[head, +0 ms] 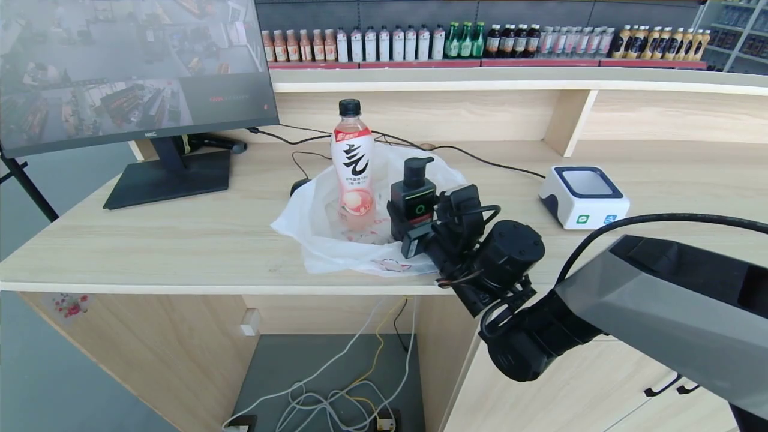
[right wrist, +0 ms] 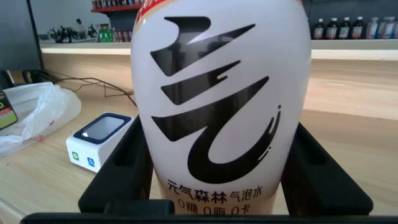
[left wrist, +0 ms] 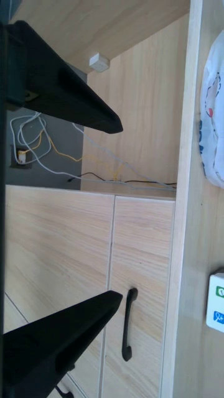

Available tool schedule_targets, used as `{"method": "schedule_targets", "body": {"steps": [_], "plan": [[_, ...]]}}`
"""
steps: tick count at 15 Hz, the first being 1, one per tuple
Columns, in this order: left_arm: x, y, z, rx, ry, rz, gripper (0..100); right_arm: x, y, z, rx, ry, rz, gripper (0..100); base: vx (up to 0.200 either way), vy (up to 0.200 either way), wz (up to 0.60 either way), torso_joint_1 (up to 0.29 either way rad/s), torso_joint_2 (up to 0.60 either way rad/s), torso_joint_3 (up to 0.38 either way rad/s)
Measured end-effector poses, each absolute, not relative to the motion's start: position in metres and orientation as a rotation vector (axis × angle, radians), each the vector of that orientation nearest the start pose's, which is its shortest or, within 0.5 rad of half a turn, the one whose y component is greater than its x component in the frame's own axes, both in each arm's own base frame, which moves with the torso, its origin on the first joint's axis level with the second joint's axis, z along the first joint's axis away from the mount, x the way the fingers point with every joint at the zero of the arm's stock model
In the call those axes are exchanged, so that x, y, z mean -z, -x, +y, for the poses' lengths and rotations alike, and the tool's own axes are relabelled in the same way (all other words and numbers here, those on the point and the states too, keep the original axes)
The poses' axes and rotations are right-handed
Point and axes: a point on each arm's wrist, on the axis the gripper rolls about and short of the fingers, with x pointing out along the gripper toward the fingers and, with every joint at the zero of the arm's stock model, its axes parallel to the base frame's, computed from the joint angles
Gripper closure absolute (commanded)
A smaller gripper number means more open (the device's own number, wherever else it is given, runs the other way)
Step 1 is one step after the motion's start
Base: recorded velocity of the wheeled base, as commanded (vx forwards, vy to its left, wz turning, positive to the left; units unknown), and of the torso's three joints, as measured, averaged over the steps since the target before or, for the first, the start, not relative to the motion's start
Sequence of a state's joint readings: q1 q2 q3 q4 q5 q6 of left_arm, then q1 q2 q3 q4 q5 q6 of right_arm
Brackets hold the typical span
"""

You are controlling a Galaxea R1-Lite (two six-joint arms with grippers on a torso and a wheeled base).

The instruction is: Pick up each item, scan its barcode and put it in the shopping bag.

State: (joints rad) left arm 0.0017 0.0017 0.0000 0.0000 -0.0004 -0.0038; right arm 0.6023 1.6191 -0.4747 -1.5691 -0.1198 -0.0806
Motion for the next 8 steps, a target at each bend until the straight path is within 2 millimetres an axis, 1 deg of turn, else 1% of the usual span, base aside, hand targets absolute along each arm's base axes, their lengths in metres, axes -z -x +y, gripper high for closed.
{"method": "schedule_targets", "body": {"steps": [8], "plan": [[-0.0755, 0.0227, 0.0, -0.001, 0.004, 0.002, 0, -0.2136, -0.2107, 0.1417, -0.46, -0.074, -0.42, 100, 0.0, 0.2, 0.0, 0.004, 0.0, 0.002]]}}
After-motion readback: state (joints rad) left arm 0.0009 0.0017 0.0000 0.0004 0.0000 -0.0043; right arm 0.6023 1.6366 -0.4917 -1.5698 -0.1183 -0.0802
